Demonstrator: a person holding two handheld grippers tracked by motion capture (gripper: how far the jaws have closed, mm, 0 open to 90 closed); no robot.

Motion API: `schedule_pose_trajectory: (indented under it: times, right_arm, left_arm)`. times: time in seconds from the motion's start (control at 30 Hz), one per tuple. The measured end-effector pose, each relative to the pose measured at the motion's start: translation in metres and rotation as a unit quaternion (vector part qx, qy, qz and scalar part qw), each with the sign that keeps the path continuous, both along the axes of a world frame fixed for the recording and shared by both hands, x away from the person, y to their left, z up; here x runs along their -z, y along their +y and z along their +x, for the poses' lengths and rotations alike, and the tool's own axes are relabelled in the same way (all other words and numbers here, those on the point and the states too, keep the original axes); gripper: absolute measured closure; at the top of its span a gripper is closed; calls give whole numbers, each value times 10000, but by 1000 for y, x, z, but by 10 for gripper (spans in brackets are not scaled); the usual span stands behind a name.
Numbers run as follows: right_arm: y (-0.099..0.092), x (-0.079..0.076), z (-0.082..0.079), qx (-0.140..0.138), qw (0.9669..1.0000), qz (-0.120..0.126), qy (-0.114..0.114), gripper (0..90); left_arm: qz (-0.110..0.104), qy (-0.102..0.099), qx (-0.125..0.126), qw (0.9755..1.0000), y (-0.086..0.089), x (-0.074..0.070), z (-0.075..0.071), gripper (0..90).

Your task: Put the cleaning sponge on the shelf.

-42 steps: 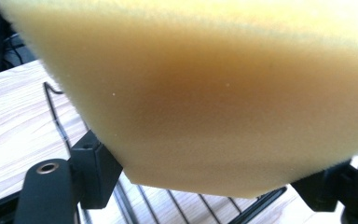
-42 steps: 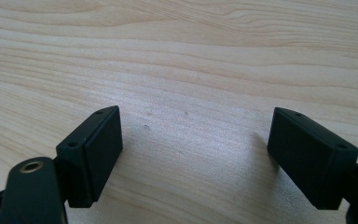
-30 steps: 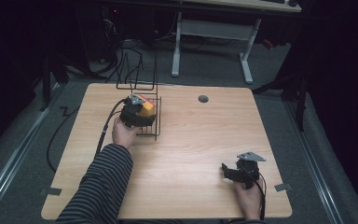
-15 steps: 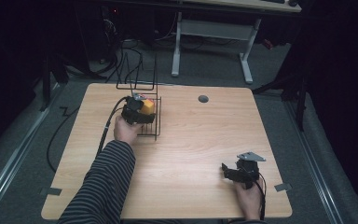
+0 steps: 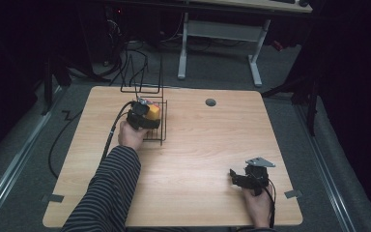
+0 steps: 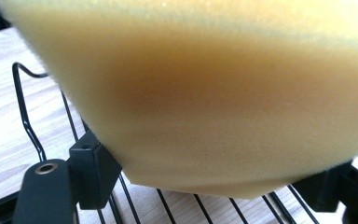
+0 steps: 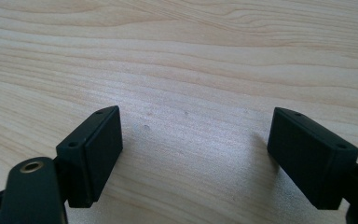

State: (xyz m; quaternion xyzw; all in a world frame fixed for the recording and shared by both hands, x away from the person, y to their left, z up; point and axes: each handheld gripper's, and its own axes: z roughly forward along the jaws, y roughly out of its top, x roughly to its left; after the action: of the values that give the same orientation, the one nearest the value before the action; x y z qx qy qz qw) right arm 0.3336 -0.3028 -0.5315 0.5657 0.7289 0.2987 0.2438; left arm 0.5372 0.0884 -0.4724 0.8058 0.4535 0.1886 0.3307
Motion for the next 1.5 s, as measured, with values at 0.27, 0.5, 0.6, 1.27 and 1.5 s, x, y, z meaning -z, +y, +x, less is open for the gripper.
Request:
schedule_pose_trajectory:
  times: [0.27,0.5,0.6,1.27,1.5]
  right_arm:
    - [0,0,0,0,10000,0,0,181]
    - [0,0,0,-1,10000,1,0,181]
    - [0,0,0,9,10000,7,4,181]
    - [0,0,0,-3,10000,0,0,181]
    - [0,0,0,-6,10000,-3,-3,181]
  left_arm:
    - [-100,80,5,9999,2,1,1,216]
    - [-111,160,80,9998,1,3,1,176]
    - [-172,180,79,9997,2,3,2,162]
    - [-283,131,155,9994,2,-4,-9,1]
    - [-389,63,194,9990,7,-8,-16,0]
